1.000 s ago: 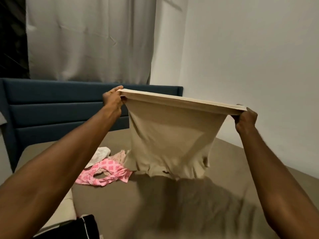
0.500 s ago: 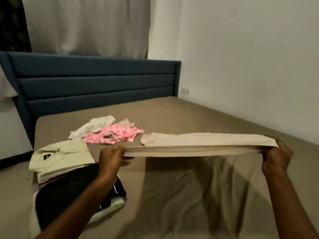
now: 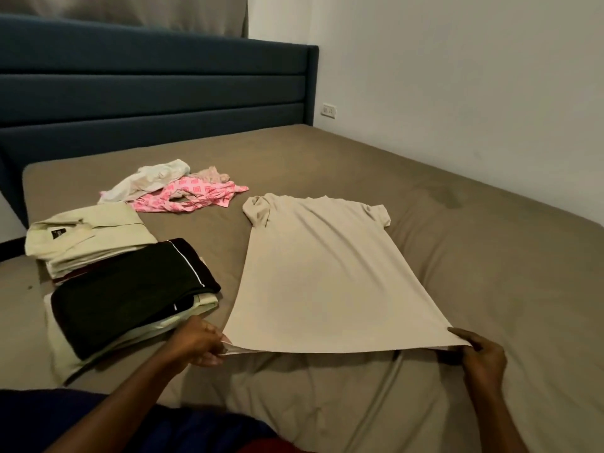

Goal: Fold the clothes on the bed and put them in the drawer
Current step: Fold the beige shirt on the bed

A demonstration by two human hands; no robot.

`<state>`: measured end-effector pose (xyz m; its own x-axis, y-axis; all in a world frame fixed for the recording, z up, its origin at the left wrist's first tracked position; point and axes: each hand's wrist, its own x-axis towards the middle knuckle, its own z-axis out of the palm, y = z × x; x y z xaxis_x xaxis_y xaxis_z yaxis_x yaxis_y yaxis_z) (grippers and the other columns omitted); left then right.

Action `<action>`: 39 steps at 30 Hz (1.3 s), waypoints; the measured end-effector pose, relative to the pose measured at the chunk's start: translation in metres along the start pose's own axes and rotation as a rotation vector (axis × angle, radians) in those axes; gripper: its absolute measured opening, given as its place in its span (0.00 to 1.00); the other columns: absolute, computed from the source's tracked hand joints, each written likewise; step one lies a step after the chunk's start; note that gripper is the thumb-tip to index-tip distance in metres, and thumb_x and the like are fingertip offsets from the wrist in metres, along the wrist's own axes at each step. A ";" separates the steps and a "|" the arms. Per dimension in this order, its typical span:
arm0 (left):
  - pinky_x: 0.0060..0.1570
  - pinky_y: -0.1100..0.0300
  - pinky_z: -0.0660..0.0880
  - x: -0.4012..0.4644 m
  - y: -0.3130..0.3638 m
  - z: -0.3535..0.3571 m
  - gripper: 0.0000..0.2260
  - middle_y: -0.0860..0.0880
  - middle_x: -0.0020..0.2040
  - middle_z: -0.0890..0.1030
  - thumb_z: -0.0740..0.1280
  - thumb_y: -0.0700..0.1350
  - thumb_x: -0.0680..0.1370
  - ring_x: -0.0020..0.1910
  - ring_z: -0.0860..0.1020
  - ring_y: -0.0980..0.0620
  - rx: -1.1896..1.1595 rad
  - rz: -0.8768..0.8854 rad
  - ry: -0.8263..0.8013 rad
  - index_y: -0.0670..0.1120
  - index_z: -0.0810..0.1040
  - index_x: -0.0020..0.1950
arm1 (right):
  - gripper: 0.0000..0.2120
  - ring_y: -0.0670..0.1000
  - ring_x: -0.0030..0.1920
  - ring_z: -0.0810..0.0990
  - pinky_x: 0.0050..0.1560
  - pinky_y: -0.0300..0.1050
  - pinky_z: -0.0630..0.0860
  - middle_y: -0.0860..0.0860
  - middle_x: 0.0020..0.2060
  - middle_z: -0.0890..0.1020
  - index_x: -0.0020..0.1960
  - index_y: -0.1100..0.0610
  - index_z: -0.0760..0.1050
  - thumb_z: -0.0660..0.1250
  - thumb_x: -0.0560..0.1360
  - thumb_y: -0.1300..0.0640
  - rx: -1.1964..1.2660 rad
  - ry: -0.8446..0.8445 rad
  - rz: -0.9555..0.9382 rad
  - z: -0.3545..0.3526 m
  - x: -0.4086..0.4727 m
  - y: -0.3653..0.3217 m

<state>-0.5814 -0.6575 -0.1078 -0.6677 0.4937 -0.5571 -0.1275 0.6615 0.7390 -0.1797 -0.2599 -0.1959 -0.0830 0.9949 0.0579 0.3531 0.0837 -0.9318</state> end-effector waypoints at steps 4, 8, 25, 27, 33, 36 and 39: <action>0.31 0.57 0.82 0.011 -0.006 0.000 0.05 0.35 0.40 0.85 0.69 0.26 0.75 0.39 0.86 0.41 0.074 -0.030 -0.046 0.31 0.82 0.49 | 0.23 0.47 0.46 0.84 0.46 0.30 0.77 0.53 0.49 0.86 0.49 0.57 0.87 0.65 0.66 0.78 -0.184 -0.094 -0.133 -0.002 -0.006 -0.010; 0.37 0.55 0.84 0.019 -0.010 0.001 0.06 0.37 0.41 0.86 0.69 0.29 0.76 0.41 0.87 0.41 0.183 -0.041 -0.097 0.34 0.82 0.51 | 0.19 0.55 0.48 0.81 0.47 0.32 0.72 0.50 0.44 0.84 0.36 0.56 0.84 0.66 0.64 0.78 -0.288 -0.080 -0.198 -0.001 0.000 -0.006; 0.26 0.60 0.74 0.054 0.038 0.032 0.04 0.45 0.31 0.84 0.77 0.42 0.74 0.23 0.78 0.49 0.225 0.181 0.065 0.43 0.84 0.43 | 0.04 0.59 0.44 0.80 0.48 0.46 0.72 0.59 0.43 0.83 0.46 0.65 0.83 0.71 0.73 0.66 -0.338 -0.043 -0.189 0.091 0.106 -0.049; 0.26 0.61 0.72 0.073 0.053 0.040 0.05 0.45 0.30 0.83 0.77 0.43 0.74 0.24 0.80 0.48 0.124 0.200 0.154 0.43 0.84 0.42 | 0.09 0.56 0.49 0.82 0.54 0.47 0.76 0.57 0.48 0.85 0.53 0.62 0.84 0.68 0.74 0.65 -0.185 -0.076 -0.063 0.114 0.139 -0.065; 0.43 0.54 0.78 0.169 0.113 0.047 0.05 0.52 0.36 0.84 0.76 0.46 0.73 0.39 0.84 0.47 0.128 0.267 0.552 0.50 0.82 0.45 | 0.12 0.61 0.51 0.81 0.52 0.50 0.74 0.59 0.49 0.83 0.55 0.65 0.81 0.69 0.79 0.56 -0.269 -0.198 -0.128 0.195 0.252 -0.086; 0.50 0.51 0.77 0.213 0.144 0.042 0.11 0.50 0.47 0.84 0.75 0.49 0.75 0.49 0.82 0.44 0.179 0.237 0.692 0.48 0.80 0.54 | 0.24 0.60 0.41 0.75 0.42 0.48 0.66 0.59 0.38 0.77 0.39 0.59 0.72 0.61 0.75 0.37 -0.404 -0.203 -0.240 0.246 0.309 -0.087; 0.51 0.49 0.75 0.267 0.170 0.038 0.23 0.43 0.55 0.83 0.72 0.59 0.76 0.55 0.81 0.38 0.318 0.191 0.726 0.41 0.77 0.58 | 0.31 0.62 0.48 0.77 0.48 0.52 0.72 0.63 0.45 0.78 0.48 0.64 0.78 0.65 0.76 0.34 -0.397 -0.211 -0.206 0.281 0.340 -0.103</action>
<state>-0.7537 -0.3918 -0.1456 -0.9798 0.1973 0.0325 0.1778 0.7855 0.5928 -0.5059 0.0534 -0.1812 -0.3606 0.9256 0.1148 0.6337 0.3334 -0.6981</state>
